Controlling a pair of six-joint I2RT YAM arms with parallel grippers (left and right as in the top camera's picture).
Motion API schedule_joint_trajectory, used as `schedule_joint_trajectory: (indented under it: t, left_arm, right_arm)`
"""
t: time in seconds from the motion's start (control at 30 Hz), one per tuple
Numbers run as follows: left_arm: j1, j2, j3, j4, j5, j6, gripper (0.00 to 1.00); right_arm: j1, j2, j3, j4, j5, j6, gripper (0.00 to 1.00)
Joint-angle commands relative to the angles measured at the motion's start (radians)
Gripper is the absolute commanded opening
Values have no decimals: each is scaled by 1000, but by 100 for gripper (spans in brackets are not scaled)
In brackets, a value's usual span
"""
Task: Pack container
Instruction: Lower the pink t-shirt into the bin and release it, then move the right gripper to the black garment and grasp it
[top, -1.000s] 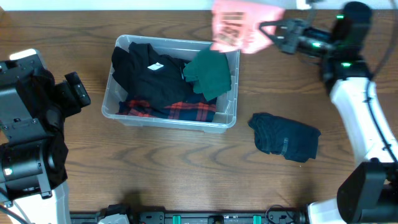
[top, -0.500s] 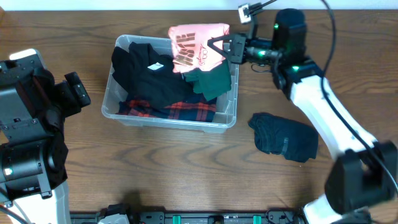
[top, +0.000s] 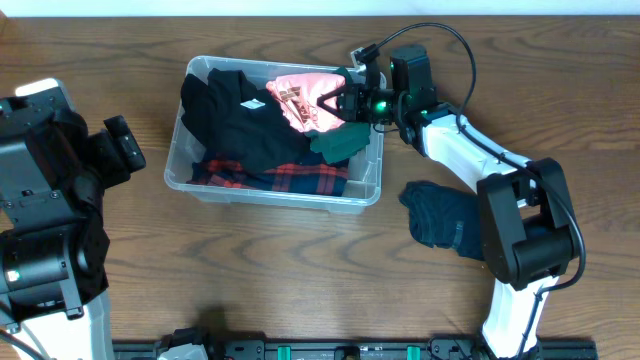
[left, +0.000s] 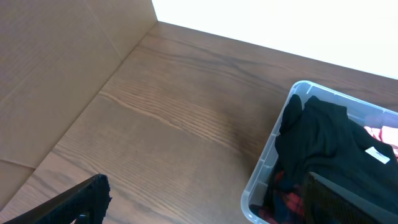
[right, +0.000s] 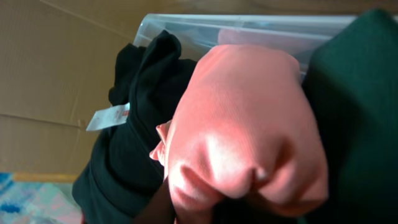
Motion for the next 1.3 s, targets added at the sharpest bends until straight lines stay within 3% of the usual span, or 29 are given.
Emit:
schedule_joint_trajectory:
  t: [0.0, 0.17, 0.37, 0.67, 0.8, 1.0, 1.13, 1.27]
  left_arm:
    - [6, 0, -2, -3, -12, -12, 98]
    - [6, 0, -2, -3, -12, -12, 98]
    - [6, 0, -2, -3, -12, -13, 98]
    - [6, 0, -2, -3, -12, -12, 98]
    - [6, 0, -2, -3, -12, -12, 98]
    - [6, 0, -2, -3, -12, -13, 98]
    - [6, 0, -2, -3, -12, -12, 98]
    - [6, 0, -2, -3, -12, -12, 98]
  right_arm:
    - [-4, -82, 2, -11, 9, -27, 30]
    - [-31, -268, 3, -94, 47, -134, 50]
    - [-152, -473, 3, -360, 284, -263, 69]
    - [-491, -518, 2, -771, 377, -343, 73]
    - [-610, -501, 2, -998, 505, -360, 88]
    - [-717, -468, -36, -1254, 542, -363, 91]
    - [-742, -466, -109, -1296, 547, -363, 92]
    - [-743, -466, -237, -1199, 547, -348, 94]
